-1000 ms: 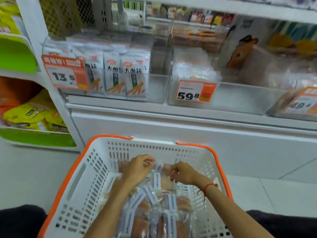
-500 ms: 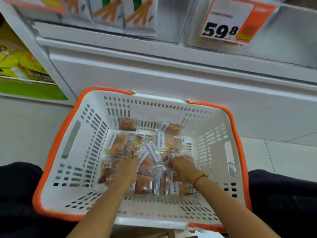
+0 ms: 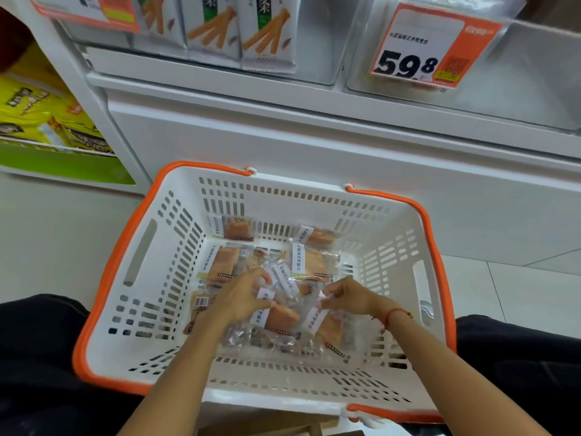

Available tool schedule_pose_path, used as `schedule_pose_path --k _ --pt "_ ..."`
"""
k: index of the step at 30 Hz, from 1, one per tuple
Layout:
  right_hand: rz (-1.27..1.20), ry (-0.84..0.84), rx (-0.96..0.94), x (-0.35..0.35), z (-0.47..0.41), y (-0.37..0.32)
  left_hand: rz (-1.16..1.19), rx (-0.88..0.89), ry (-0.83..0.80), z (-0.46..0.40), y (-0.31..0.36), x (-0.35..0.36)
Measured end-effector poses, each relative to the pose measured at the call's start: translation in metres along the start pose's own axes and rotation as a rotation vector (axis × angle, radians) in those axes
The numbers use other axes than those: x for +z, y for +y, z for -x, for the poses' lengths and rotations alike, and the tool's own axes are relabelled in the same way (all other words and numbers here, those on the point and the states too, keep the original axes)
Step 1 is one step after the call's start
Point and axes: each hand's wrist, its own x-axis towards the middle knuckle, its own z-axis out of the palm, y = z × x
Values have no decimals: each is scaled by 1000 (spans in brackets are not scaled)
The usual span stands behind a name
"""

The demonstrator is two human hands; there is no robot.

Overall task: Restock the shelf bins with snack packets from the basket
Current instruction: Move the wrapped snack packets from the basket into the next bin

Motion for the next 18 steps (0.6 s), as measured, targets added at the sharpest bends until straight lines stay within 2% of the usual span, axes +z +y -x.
schedule_pose_path --k 3,6,7,10,14,18 --pt "-182 46 -23 -9 4 -1 378 -148 -77 1 -1 -5" --pt "-300 128 -21 -13 6 2 565 -263 -180 11 4 -10" --pt "-365 104 -39 -15 7 3 650 -290 -201 11 4 -11" --pt "-574 62 -47 -20 8 -2 888 -296 -192 12 7 -15" --pt "-752 253 -11 -35 8 -11 1099 -309 -148 8 7 -20" --pt "-724 320 -60 -38 8 -13 1198 -253 -99 5 7 -26"
